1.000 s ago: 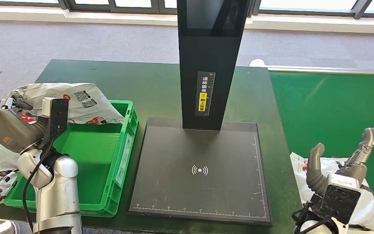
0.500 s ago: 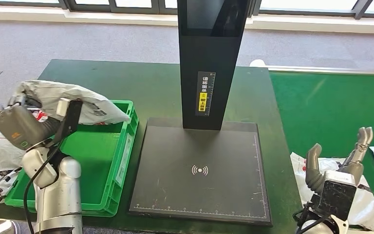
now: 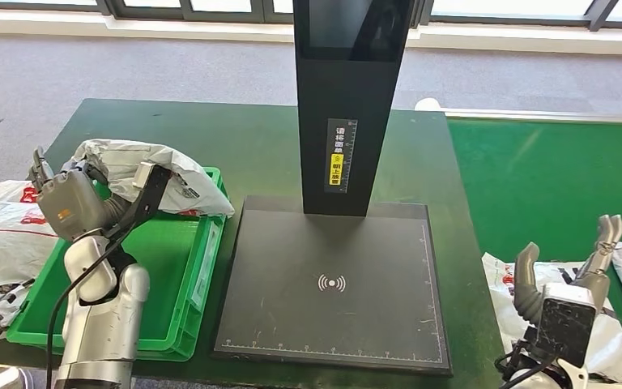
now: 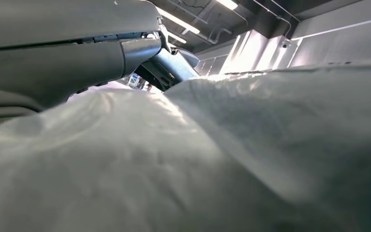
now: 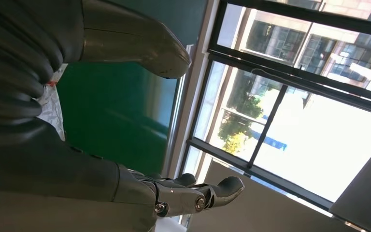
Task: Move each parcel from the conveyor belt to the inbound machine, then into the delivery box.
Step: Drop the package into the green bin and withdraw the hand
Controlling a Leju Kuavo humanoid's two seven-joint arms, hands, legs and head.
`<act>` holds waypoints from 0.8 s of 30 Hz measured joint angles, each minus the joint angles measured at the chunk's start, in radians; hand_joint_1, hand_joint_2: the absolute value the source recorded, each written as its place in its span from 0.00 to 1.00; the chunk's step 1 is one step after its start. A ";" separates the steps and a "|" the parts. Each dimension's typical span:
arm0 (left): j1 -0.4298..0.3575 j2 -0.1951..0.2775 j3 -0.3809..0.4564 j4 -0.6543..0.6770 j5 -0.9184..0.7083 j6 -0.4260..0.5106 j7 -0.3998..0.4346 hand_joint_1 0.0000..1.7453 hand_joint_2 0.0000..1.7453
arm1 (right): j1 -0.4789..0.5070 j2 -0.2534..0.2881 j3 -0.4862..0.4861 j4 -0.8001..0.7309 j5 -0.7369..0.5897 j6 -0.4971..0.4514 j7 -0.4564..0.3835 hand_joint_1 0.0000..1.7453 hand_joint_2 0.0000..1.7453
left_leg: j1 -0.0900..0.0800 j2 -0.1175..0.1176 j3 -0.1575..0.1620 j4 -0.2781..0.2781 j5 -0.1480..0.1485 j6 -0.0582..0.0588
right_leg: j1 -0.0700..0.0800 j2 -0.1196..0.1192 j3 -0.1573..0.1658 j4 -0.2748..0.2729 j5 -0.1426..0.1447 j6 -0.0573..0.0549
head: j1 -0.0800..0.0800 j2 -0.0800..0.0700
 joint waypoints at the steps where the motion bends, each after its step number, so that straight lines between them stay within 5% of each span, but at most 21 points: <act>1: 0.002 0.002 -0.001 0.000 0.000 0.004 0.003 0.00 0.00 | 0.000 0.000 0.000 0.001 0.002 0.001 0.002 0.00 1.00 | 0.000 0.000 0.000 0.000 0.000 0.000 | 0.000 0.000 0.000 0.000 0.000 0.000 | 0.000 0.000; 7: 0.029 -0.002 0.021 -0.031 0.068 0.133 -0.021 0.00 0.00 | -0.004 0.000 0.000 0.011 0.010 0.002 0.006 0.00 1.00 | 0.000 0.000 0.000 0.000 0.000 0.000 | 0.000 0.000 0.000 0.000 0.000 0.000 | 0.000 0.000; 13: 0.057 -0.061 0.151 -0.168 0.217 0.193 -0.174 0.00 0.00 | -0.018 0.000 0.000 0.029 0.013 -0.002 0.008 0.00 1.00 | 0.000 -0.002 -0.001 0.000 0.000 0.000 | 0.000 -0.001 0.000 0.000 0.000 0.000 | 0.000 0.000; 17: 0.056 -0.127 0.271 -0.237 0.311 0.196 -0.351 0.00 0.00 | -0.023 0.000 0.000 0.041 0.015 -0.008 0.009 0.00 1.00 | 0.000 -0.001 -0.001 0.000 0.000 0.000 | 0.000 0.000 0.001 0.000 0.000 0.000 | 0.000 0.000; 21: 0.051 -0.174 0.370 -0.285 0.407 0.196 -0.458 0.00 1.00 | -0.028 0.000 0.000 0.054 0.017 -0.013 0.009 0.00 1.00 | 0.000 -0.001 -0.001 0.000 0.000 0.000 | 0.000 0.000 0.001 0.000 0.000 0.000 | 0.000 0.000; 24: 0.045 -0.194 0.429 -0.312 0.504 0.196 -0.550 0.00 1.00 | -0.031 0.000 0.000 0.065 0.016 -0.018 0.009 0.00 1.00 | 0.000 -0.001 0.000 0.000 0.000 0.000 | 0.000 0.000 0.000 0.000 0.000 0.000 | 0.000 0.000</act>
